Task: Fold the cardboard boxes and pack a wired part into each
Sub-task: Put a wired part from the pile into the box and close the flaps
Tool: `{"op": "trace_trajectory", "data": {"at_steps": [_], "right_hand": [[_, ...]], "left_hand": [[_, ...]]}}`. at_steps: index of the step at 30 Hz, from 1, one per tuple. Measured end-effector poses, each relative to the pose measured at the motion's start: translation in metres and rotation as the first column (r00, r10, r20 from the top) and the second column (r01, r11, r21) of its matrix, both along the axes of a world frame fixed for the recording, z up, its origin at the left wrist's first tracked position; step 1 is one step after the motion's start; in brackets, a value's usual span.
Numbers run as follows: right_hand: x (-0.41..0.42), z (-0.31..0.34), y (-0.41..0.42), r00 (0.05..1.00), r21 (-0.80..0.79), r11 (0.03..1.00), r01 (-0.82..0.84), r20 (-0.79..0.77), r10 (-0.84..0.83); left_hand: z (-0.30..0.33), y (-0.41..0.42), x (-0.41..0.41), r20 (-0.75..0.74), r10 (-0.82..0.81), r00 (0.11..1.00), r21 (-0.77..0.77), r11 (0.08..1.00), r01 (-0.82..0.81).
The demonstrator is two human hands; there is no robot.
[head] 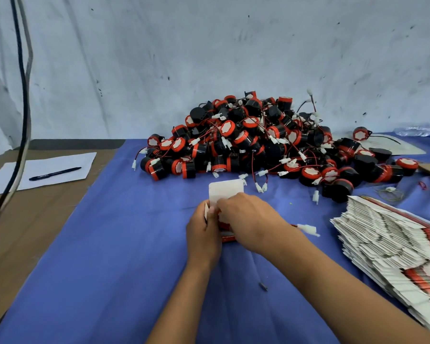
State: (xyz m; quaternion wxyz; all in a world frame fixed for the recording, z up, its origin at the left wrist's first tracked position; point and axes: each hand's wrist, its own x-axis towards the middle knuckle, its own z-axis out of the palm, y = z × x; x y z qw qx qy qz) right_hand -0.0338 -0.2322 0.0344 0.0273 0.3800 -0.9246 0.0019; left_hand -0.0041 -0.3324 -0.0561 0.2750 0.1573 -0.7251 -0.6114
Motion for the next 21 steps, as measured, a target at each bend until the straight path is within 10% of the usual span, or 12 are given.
{"op": "trace_trajectory", "data": {"at_steps": [5,14,21], "right_hand": [[0.0,-0.008,0.009,0.984,0.052,0.999,-0.013,-0.176,0.022],[-0.03,0.013,0.06,0.952,-0.016,0.952,0.305,-0.003,-0.305],[-0.007,0.016,0.017,0.98,-0.288,0.937,0.199,0.085,-0.182]], "left_hand": [[-0.002,-0.003,-0.004,0.025,0.011,1.0,-0.109,0.994,-0.009],[-0.003,0.0,-0.011,0.055,0.101,0.993,-0.133,0.987,-0.093],[-0.005,0.006,-0.012,0.027,0.038,0.999,-0.1,0.994,-0.035]]}}
